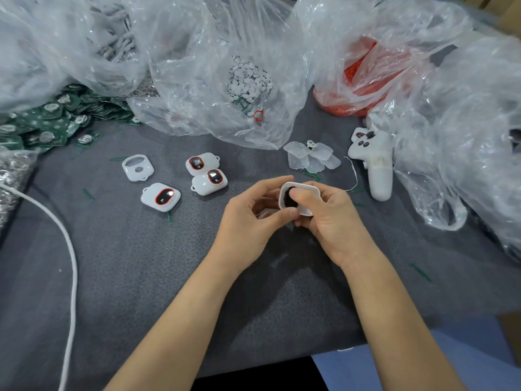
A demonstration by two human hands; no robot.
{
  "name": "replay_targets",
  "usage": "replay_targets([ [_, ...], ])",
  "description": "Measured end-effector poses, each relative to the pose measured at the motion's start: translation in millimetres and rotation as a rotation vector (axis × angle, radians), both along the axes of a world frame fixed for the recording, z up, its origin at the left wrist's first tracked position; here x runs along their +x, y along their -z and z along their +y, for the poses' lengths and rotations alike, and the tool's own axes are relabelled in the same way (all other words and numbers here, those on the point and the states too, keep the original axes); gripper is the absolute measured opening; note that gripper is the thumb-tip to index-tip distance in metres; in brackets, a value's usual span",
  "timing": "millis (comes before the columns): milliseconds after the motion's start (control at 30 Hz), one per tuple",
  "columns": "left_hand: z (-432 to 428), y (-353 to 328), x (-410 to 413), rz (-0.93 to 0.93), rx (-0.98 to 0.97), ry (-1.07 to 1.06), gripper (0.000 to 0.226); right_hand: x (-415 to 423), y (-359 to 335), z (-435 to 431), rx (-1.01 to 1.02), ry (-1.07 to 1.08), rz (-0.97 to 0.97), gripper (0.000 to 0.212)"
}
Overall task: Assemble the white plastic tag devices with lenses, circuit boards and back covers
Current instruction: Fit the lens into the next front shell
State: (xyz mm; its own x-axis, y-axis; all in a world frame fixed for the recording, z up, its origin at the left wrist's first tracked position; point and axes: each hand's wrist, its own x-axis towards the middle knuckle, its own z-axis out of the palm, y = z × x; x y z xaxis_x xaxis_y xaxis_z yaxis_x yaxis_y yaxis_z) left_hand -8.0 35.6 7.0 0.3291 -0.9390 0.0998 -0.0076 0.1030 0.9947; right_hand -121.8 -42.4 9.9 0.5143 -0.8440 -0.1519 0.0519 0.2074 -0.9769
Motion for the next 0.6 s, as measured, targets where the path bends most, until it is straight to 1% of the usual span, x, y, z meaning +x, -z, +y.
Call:
replay_targets([
  [200,-0.4,-0.2,0.7,0.002,0.004,-0.002,0.044,0.5,0.9,1.0,-0.049,0.003,0.008,0.009],
  [300,-0.4,-0.5,0.9,0.017,0.004,0.006,0.039,0.4,0.1,1.2,-0.094,0.010,0.007,0.008],
  [433,-0.7,-0.4,1.6,0.021,-0.002,0.007,0.036,1.2,-0.7,2.9,-0.135,0.023,0.043,0.006],
  [600,-1.5,2.3,2.8,0.045,0.000,0.014,0.030,1.1,-2.3,4.6,-0.194,0.014,0.084,0.008],
])
